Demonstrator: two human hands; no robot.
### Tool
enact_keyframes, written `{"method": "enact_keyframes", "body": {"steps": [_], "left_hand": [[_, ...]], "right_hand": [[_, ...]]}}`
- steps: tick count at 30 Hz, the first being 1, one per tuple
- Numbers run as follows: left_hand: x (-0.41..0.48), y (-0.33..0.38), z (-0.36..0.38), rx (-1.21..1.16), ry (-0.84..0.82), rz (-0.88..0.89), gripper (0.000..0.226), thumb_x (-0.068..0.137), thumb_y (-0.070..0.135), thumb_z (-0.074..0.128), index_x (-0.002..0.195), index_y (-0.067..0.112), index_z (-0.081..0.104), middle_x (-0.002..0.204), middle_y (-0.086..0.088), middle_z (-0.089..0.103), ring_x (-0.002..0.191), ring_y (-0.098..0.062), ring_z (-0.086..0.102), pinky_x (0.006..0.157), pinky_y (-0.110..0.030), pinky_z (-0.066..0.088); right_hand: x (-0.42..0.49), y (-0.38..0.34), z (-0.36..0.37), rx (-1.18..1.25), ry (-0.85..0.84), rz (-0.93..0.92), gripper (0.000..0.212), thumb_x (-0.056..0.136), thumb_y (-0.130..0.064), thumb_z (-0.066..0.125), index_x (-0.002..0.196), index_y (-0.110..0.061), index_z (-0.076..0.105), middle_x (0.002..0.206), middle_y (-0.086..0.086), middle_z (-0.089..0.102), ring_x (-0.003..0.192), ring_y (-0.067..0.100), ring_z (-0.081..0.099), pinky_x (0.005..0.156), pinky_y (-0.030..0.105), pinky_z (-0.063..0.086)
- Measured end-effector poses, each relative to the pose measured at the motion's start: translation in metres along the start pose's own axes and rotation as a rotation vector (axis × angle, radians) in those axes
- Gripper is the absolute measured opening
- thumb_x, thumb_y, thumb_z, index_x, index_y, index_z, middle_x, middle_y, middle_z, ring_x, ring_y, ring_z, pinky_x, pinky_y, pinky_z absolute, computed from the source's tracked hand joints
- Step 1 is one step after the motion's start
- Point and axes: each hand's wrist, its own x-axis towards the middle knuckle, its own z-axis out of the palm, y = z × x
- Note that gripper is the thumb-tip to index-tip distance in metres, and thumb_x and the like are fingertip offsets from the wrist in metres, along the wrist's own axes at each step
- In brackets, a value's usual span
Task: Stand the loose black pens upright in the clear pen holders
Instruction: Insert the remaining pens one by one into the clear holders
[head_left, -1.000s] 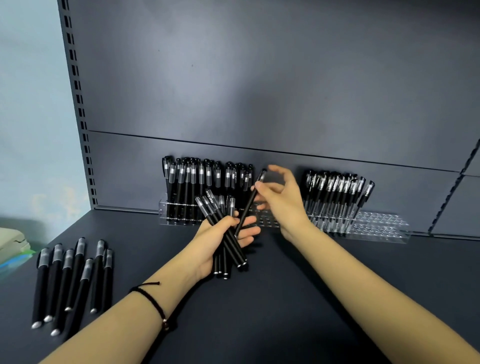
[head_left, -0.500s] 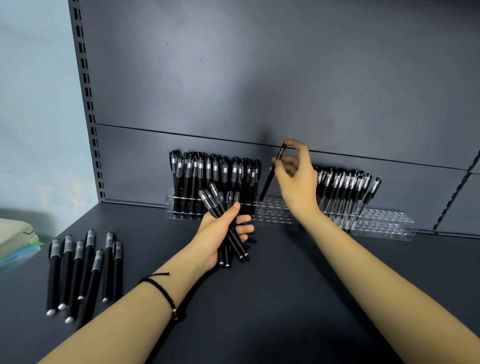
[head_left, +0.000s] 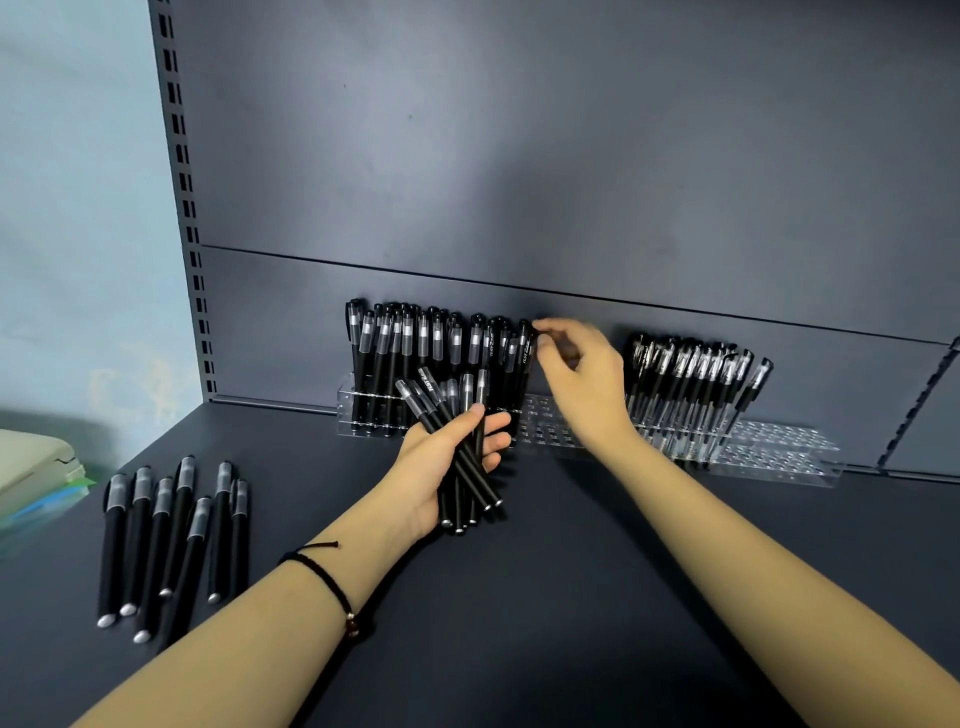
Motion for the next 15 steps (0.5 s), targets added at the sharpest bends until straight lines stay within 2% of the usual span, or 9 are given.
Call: {"method": "enact_keyframes", "body": {"steps": [2,4,7,10,12,15], "left_hand": [[-0.001,0.000,0.002,0.000,-0.019,0.006,0.024,0.094,0.019,0.061,0.106,0.000,0.064,0.096,-0.008,0.076,0.073,-0.013,0.073,0.061,-0.023,0.058],[-0.002,-0.001,0.003,0.030,-0.027,0.015,0.021,0.094,0.020,0.060,0.101,0.002,0.066,0.093,-0.008,0.076,0.071,-0.012,0.072,0.059,-0.022,0.057],[-0.004,-0.003,0.004,0.074,-0.057,0.013,0.018,0.095,0.020,0.059,0.100,0.006,0.068,0.093,-0.009,0.076,0.071,-0.014,0.072,0.062,-0.024,0.059],[-0.005,-0.002,0.003,0.091,-0.072,0.010,0.021,0.095,0.022,0.058,0.103,0.006,0.068,0.095,-0.009,0.076,0.074,-0.014,0.073,0.064,-0.024,0.060],[-0.005,-0.002,0.003,0.093,-0.071,0.000,0.023,0.096,0.023,0.057,0.105,0.005,0.068,0.095,-0.009,0.076,0.077,-0.016,0.074,0.066,-0.024,0.060],[-0.004,-0.003,0.004,0.063,-0.042,-0.029,0.017,0.096,0.021,0.057,0.101,0.007,0.066,0.092,-0.011,0.076,0.075,-0.019,0.074,0.065,-0.027,0.060]], "right_hand": [[-0.006,-0.011,-0.001,0.077,-0.035,0.025,0.014,0.092,-0.017,0.060,0.100,-0.024,0.068,0.088,-0.006,0.065,0.072,-0.001,0.055,0.068,0.010,0.042],[-0.014,-0.018,0.000,0.184,-0.173,0.075,0.010,0.091,-0.019,0.063,0.093,-0.026,0.070,0.081,-0.013,0.067,0.073,0.000,0.058,0.070,0.019,0.048],[-0.027,-0.024,0.004,0.325,-0.279,0.200,0.010,0.089,-0.016,0.068,0.095,-0.023,0.070,0.083,-0.007,0.072,0.075,0.002,0.064,0.072,0.020,0.049],[-0.031,-0.024,0.001,0.494,-0.300,0.379,0.023,0.087,-0.010,0.070,0.109,-0.016,0.063,0.093,0.008,0.074,0.074,0.003,0.066,0.066,0.017,0.051],[-0.029,-0.024,-0.002,0.543,-0.309,0.418,0.029,0.086,-0.007,0.070,0.113,-0.013,0.060,0.096,0.014,0.073,0.075,0.008,0.067,0.064,0.019,0.054],[-0.011,-0.025,-0.010,0.600,-0.149,0.416,0.021,0.086,-0.003,0.068,0.105,-0.010,0.061,0.094,0.013,0.071,0.073,0.017,0.068,0.061,0.020,0.056]]}}
